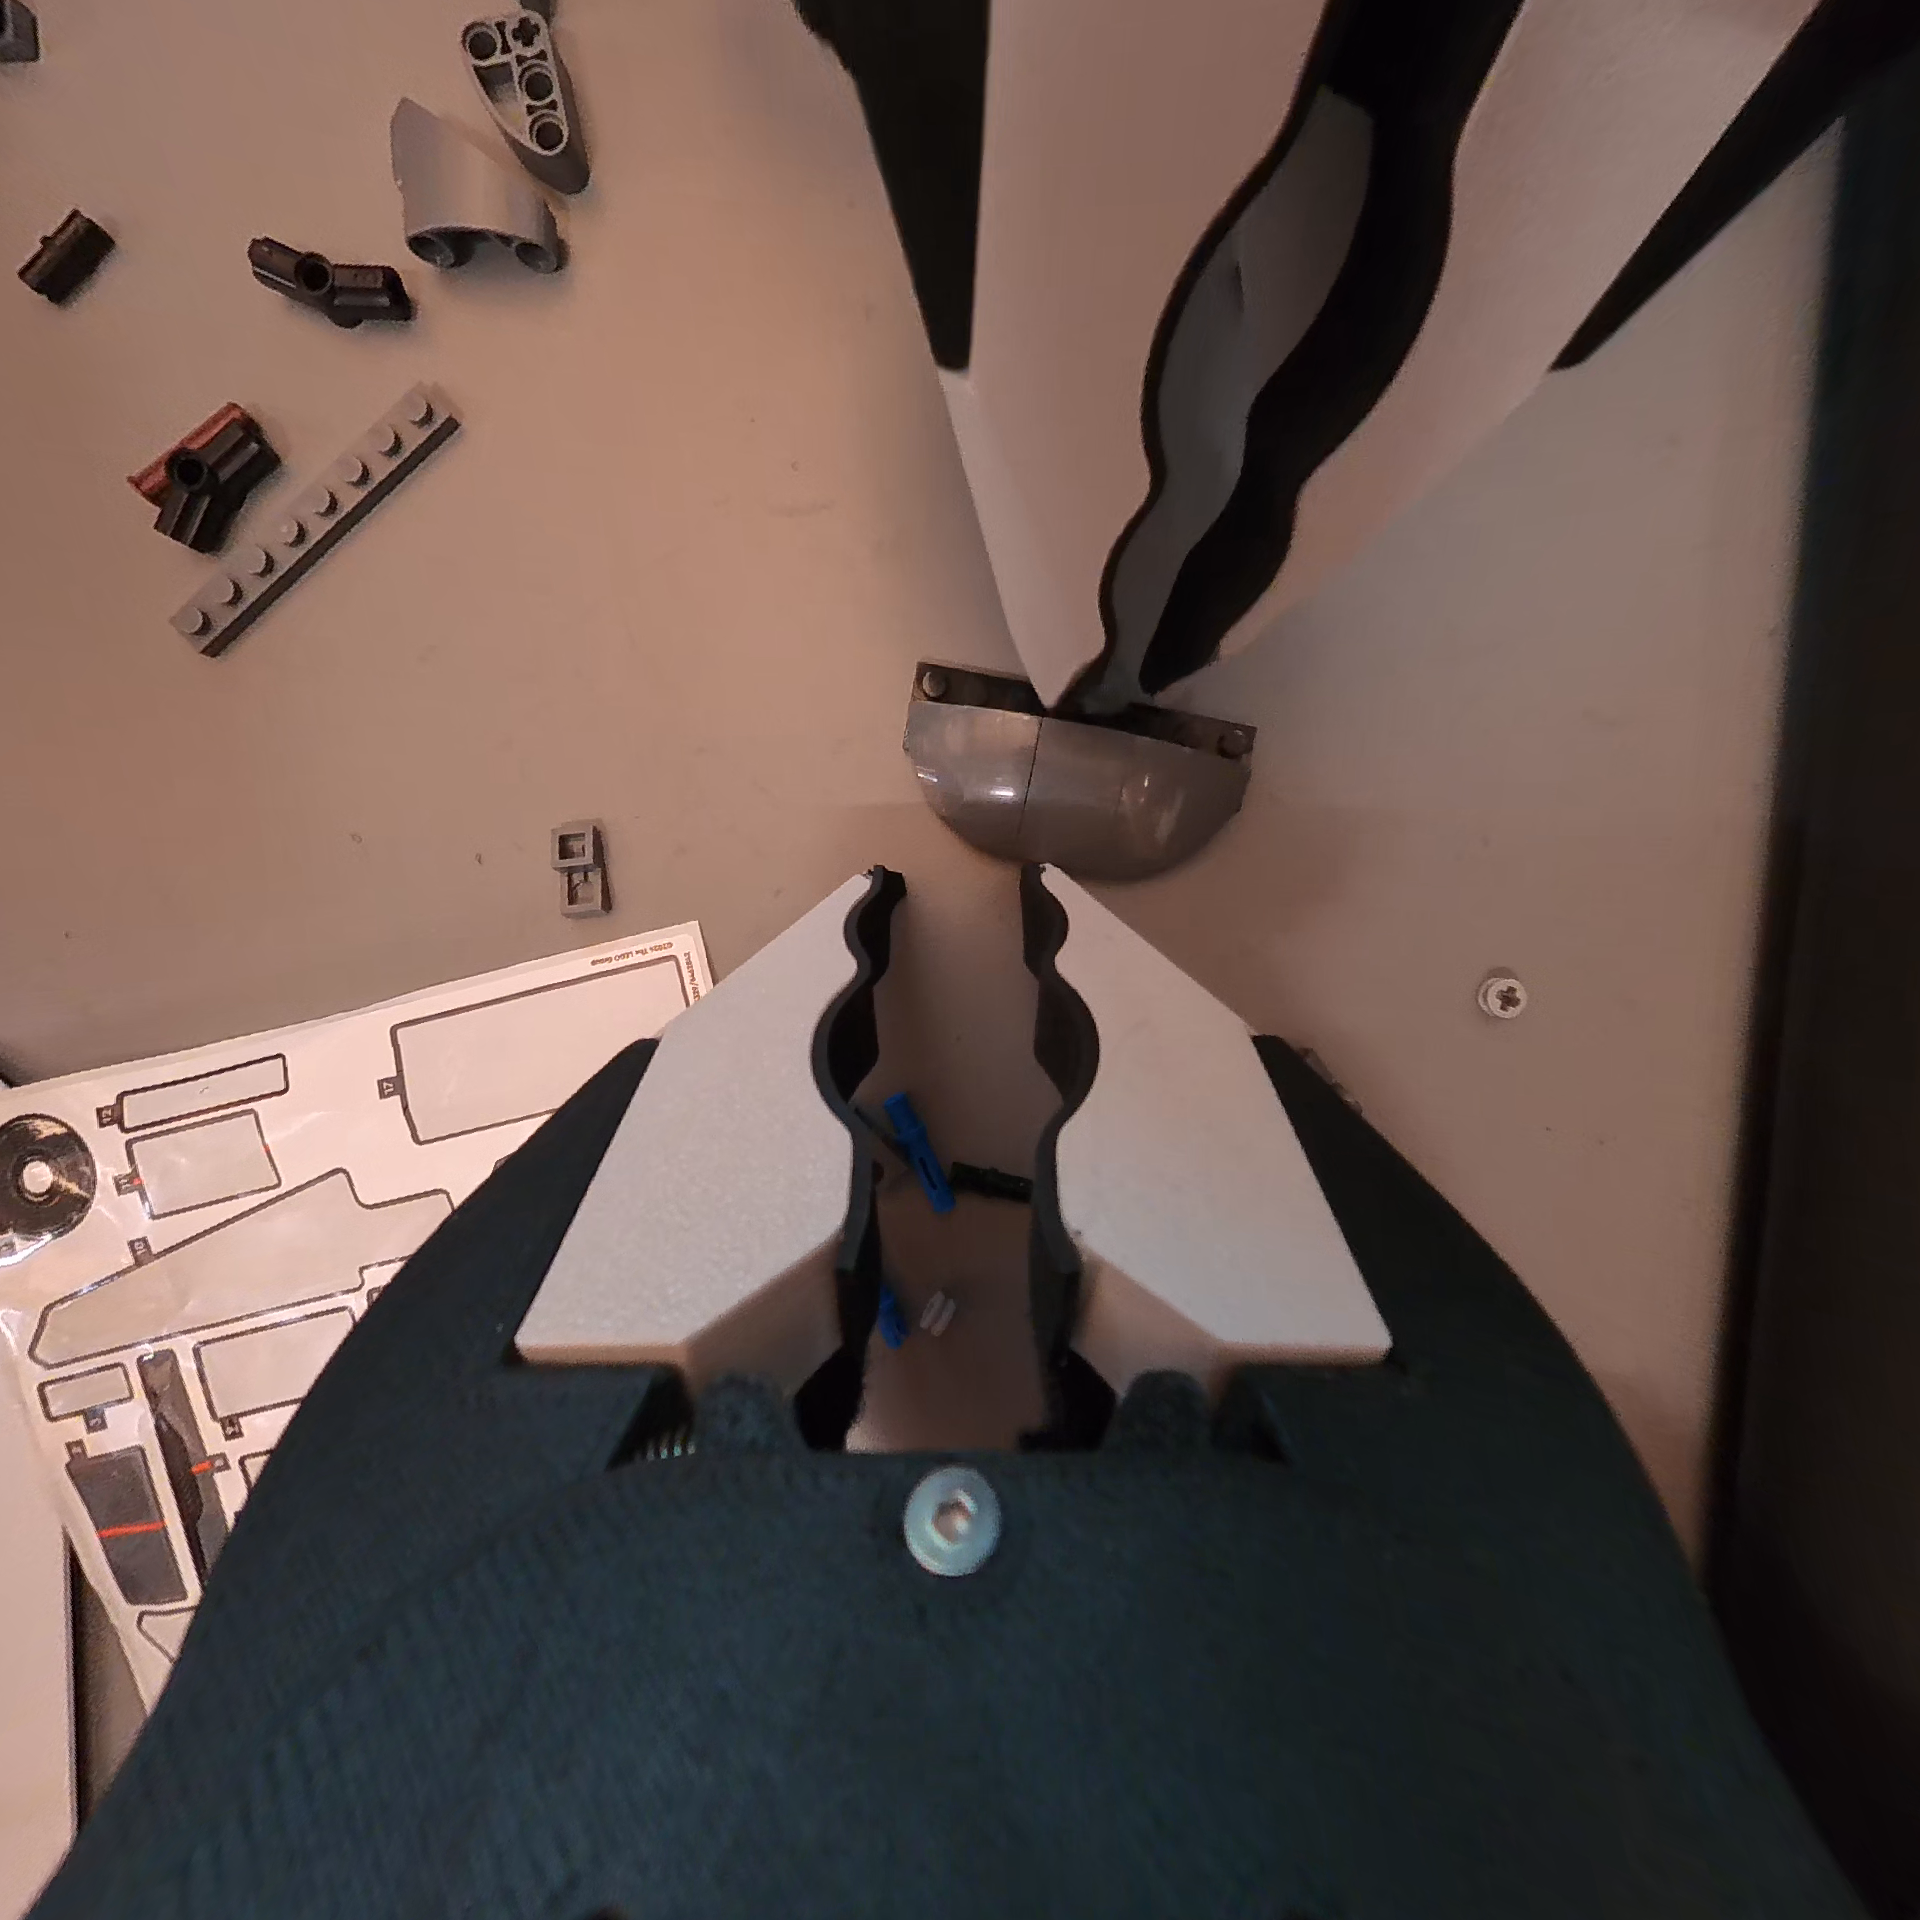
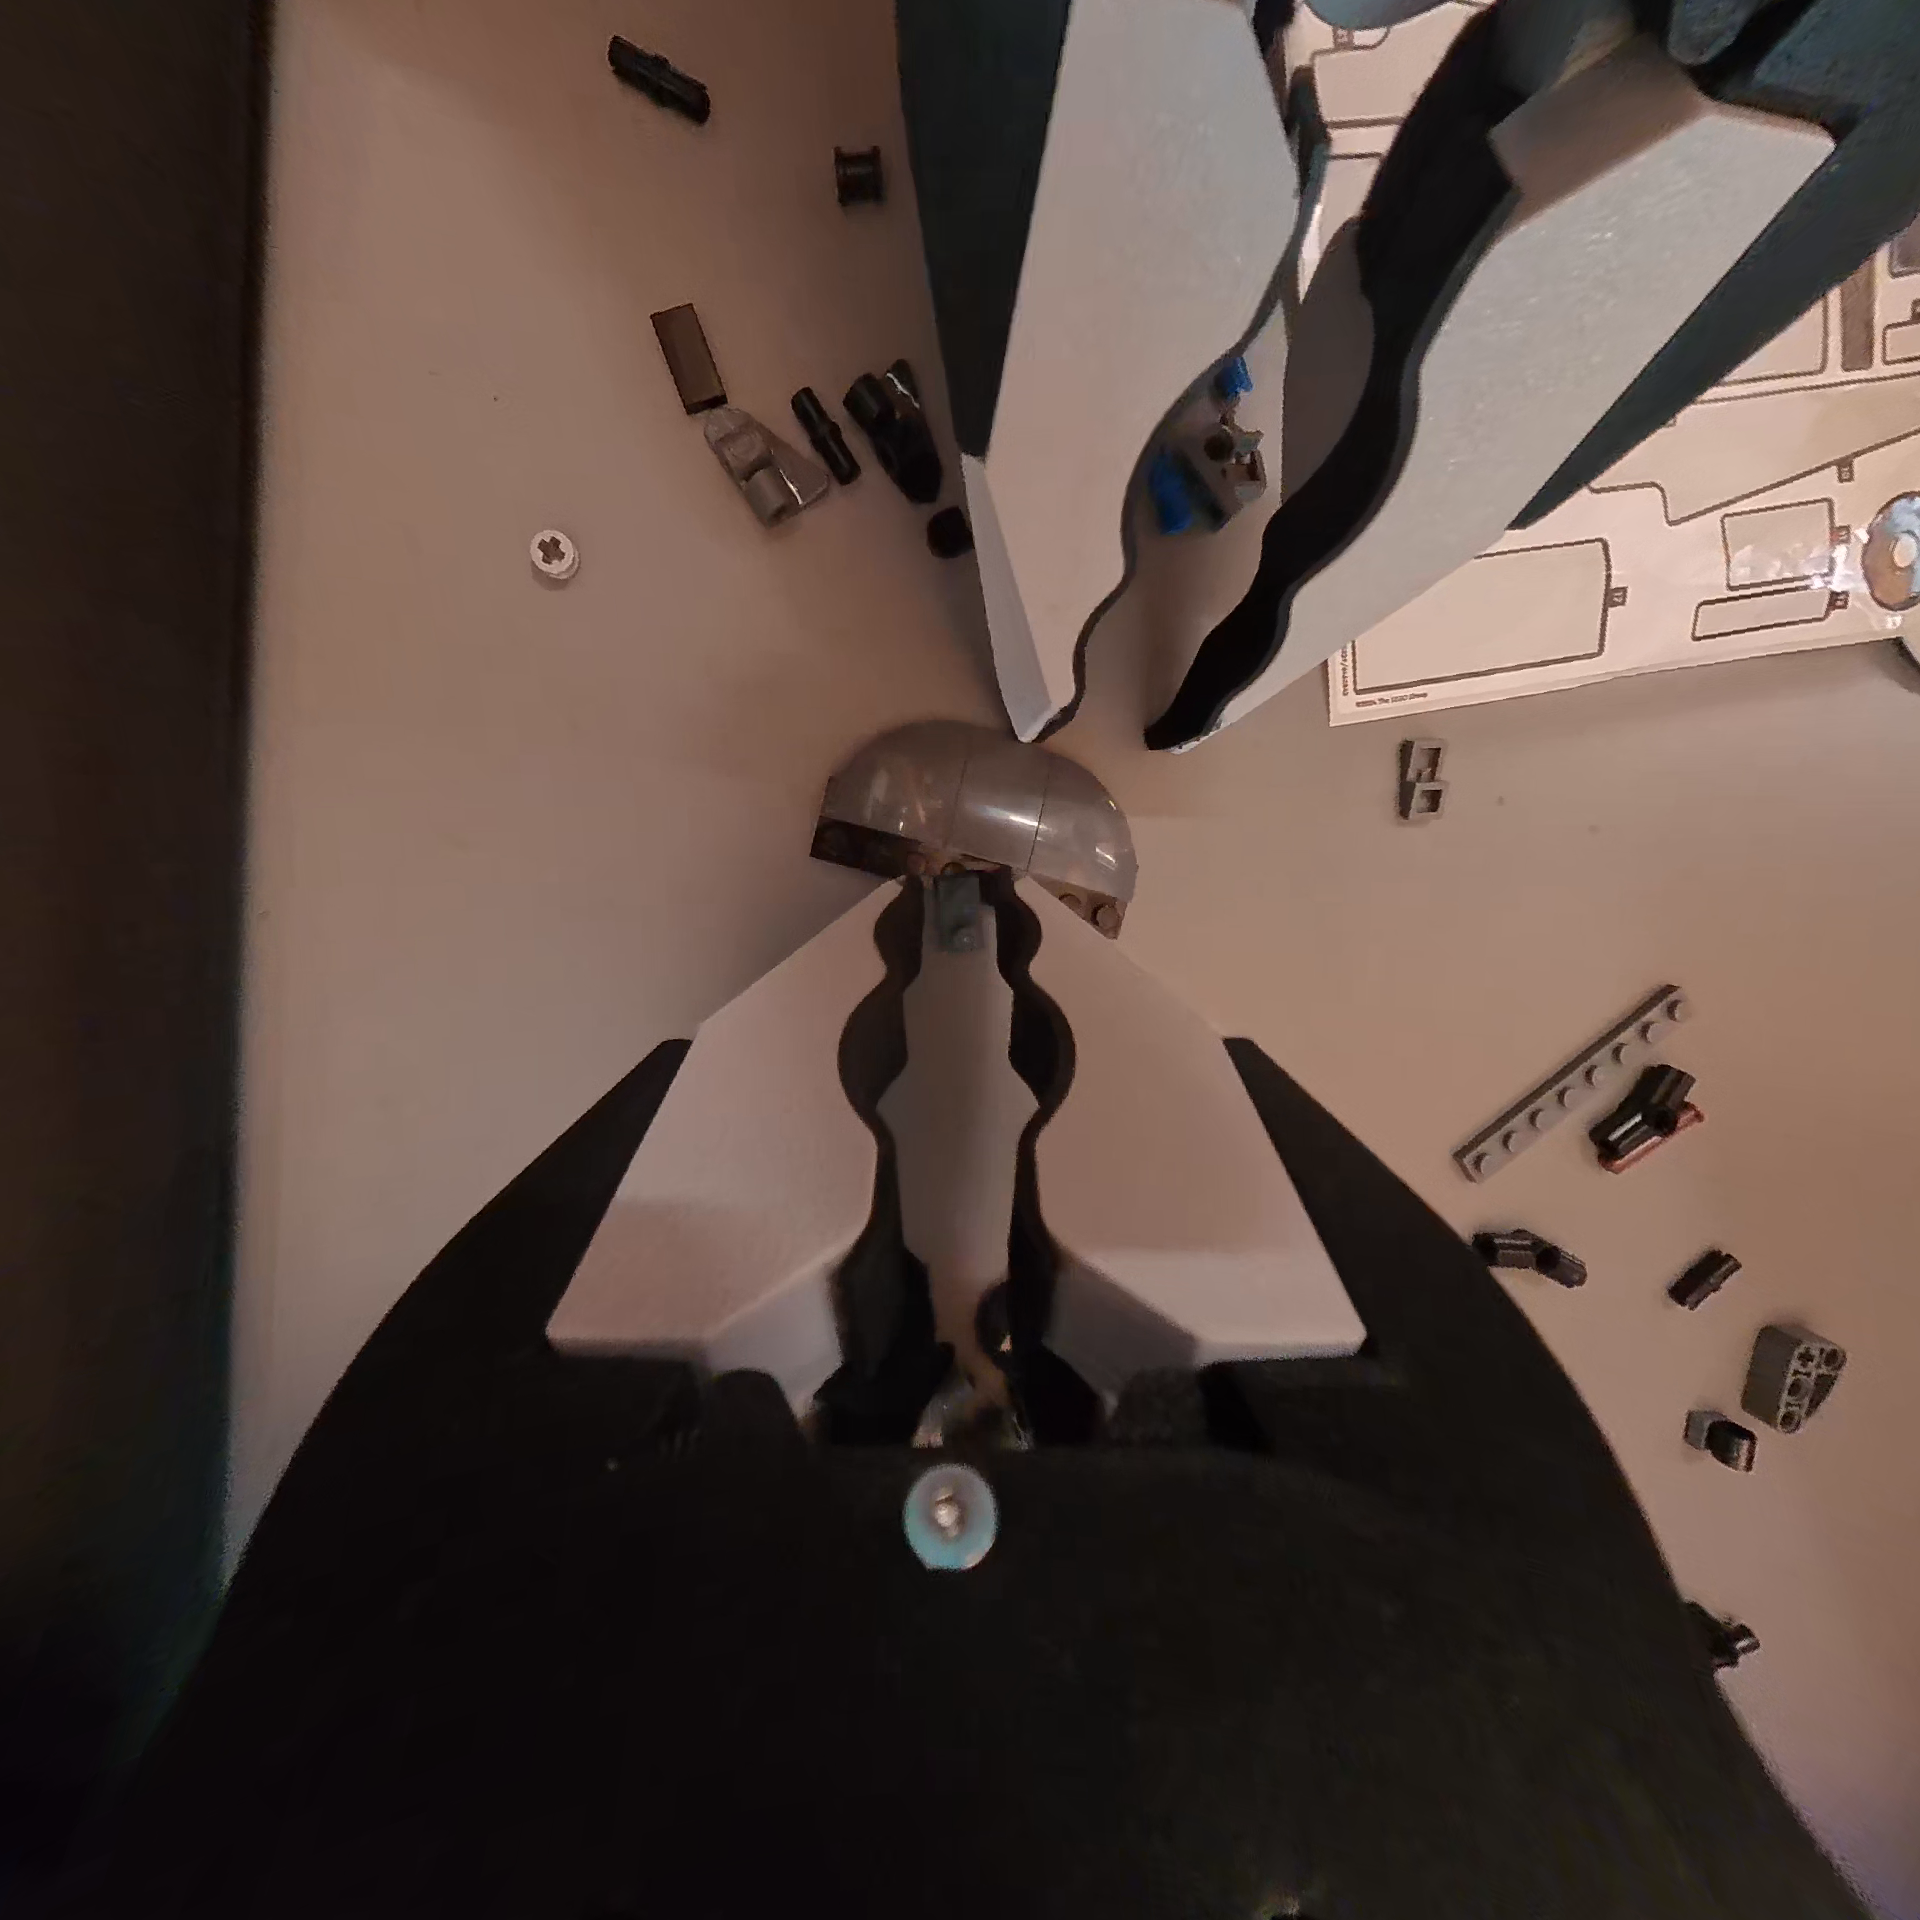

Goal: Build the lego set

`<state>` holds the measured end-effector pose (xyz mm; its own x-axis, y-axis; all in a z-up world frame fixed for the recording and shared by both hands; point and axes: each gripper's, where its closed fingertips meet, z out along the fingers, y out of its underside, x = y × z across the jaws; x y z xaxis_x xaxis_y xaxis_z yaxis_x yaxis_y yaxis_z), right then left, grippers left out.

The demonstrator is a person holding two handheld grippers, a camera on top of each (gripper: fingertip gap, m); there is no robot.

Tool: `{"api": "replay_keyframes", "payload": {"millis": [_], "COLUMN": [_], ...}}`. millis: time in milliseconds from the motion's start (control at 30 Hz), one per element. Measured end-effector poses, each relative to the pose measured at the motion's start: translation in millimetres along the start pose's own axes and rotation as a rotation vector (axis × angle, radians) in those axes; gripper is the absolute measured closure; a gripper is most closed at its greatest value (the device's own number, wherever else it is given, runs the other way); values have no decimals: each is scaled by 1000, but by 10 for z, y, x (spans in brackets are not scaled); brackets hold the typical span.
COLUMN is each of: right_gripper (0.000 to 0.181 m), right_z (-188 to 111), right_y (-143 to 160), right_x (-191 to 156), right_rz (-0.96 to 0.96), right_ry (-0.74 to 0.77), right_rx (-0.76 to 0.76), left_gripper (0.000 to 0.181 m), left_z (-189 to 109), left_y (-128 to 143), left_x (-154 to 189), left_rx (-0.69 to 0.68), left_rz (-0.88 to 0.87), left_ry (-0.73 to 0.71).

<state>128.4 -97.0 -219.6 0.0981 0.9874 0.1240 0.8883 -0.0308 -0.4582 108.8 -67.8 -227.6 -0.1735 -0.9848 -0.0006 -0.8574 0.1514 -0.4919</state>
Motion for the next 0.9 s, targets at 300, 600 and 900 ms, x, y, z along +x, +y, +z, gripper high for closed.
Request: {"api": "replay_keyframes", "payload": {"millis": [300,600,900], "right_gripper": [167,169,176], "right_z": [-53,-7,30], "right_y": [153,182,123], "right_x": [56,40,45], "right_rz": [88,100,98], "right_ry": [-6,-25,-33], "right_rx": [-12,-28,-4], "left_gripper": [156,156,156], "left_z": [0,2,4], "left_y": [0,-1,-3], "left_x": [8,8,9], "left_rx": [-4,-5,-4], "left_rz": [1,1,3], "left_ry": [1,0,-1]}}
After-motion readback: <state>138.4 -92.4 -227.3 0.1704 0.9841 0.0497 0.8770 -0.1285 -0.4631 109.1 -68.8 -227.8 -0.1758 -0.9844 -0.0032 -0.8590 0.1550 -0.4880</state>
